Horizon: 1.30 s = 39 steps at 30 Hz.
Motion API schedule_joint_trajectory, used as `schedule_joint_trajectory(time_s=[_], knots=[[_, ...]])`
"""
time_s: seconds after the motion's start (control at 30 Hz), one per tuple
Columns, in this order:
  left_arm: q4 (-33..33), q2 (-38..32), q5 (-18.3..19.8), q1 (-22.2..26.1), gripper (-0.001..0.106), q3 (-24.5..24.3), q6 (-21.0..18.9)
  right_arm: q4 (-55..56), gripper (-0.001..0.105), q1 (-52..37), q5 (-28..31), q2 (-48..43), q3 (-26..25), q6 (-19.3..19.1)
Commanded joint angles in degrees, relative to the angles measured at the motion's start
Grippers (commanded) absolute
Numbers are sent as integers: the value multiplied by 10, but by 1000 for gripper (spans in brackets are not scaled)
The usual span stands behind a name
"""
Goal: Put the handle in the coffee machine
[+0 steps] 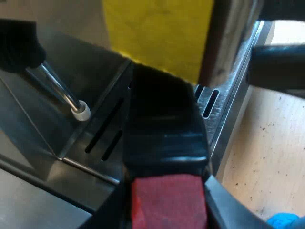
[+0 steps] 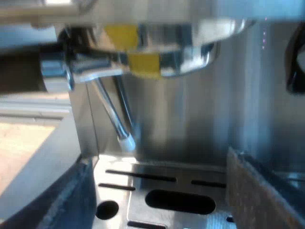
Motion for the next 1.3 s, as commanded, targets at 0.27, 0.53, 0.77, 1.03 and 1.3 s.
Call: schedule_joint_trajectory(time_s=[0.27,0.53,0.77,1.03,1.3], knots=[[9,-10,76,2,0,-17,5,-172,53,-40,-7,82,-20,-87],[13,-10,45,2,0,-17,5,-175,42,-66,-2,137,-87,-88],[14,-10,45,2,0,-17,5,-187,39,-69,36,170,-125,-87],[14,-10,40,2,0,-17,5,-250,38,-70,24,171,-126,-126],[14,-10,38,2,0,-17,5,-287,38,-79,9,171,-126,-125]])
